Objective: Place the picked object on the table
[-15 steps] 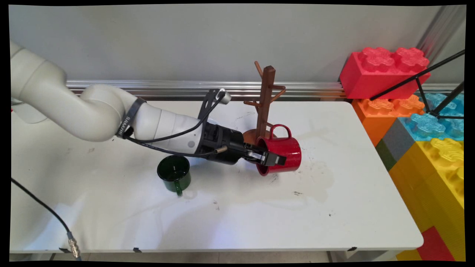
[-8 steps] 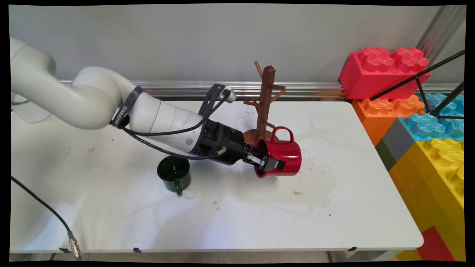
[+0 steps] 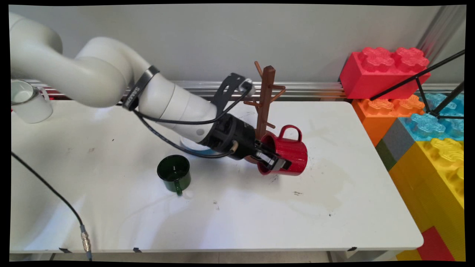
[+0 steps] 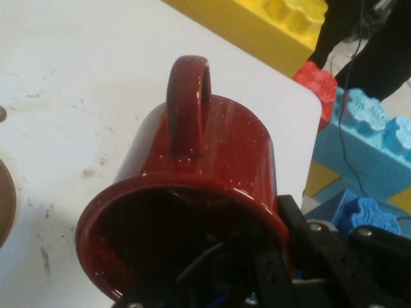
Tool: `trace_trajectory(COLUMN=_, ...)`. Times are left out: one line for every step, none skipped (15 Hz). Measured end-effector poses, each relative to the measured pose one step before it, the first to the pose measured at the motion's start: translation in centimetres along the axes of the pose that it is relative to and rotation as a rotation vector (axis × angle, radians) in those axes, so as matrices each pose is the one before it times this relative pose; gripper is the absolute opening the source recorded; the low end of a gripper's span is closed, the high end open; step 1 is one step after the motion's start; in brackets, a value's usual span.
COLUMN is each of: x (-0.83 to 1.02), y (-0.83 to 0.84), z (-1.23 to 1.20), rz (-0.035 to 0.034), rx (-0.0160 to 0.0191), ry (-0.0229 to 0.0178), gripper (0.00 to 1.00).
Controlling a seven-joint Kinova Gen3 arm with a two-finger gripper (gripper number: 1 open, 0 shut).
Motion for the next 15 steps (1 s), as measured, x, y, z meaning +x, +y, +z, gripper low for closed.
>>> trace_trajectory(x=0.543, y=0.337, z=0.105, rz=0.00826, rx=0.00581, ry=-0.01337, gripper=0.00)
trace_trajectory(x=0.648, y=0.378, z=0.132, rz=0.00805, rx=0.00660, ry=-0.01455, gripper=0.00)
trace_trajectory(x=0.633, y=0.357, z=0.148, rz=0.00732, rx=0.00715, ry=-0.01424, gripper=0.00)
trace_trajectory(x=0.543, y=0.290, z=0.137, rz=0.00576, rx=0.00729, ry=-0.01254, gripper=0.00)
trace_trajectory(x=0.602, y=0.316, z=0.195, rz=0.00521, rx=0.01178, ry=-0.02008, gripper=0.00)
trace_trajectory(x=0.474, y=0.278, z=0.168, rz=0.00271, rx=0.01396, ry=-0.02429, gripper=0.00)
trace_trajectory(x=0.382, y=0.214, z=0.141, rz=0.00205, rx=0.01652, ry=-0.02462, gripper=0.00)
trace_trajectory(x=0.416, y=0.174, z=0.163, rz=0.00301, rx=0.02200, ry=-0.02976, gripper=0.00)
trace_trajectory(x=0.418, y=0.172, z=0.159, rz=0.00448, rx=0.02267, ry=-0.02908, gripper=0.00)
trace_trajectory(x=0.346, y=0.117, z=0.155, rz=0.00445, rx=0.02256, ry=-0.02810, gripper=0.00)
trace_trajectory(x=0.403, y=0.138, z=0.154, rz=0.00457, rx=0.02709, ry=-0.03231, gripper=0.00)
trace_trajectory(x=0.358, y=0.131, z=0.159, rz=0.00339, rx=0.02789, ry=-0.03321, gripper=0.00)
trace_trajectory(x=0.287, y=0.114, z=0.113, rz=0.00224, rx=0.02574, ry=-0.02990, gripper=0.00)
trace_trajectory(x=0.283, y=0.096, z=0.151, rz=0.00157, rx=0.02916, ry=-0.03505, gripper=0.00)
trace_trajectory(x=0.263, y=0.114, z=0.166, rz=0.00285, rx=0.02637, ry=-0.03499, gripper=0.00)
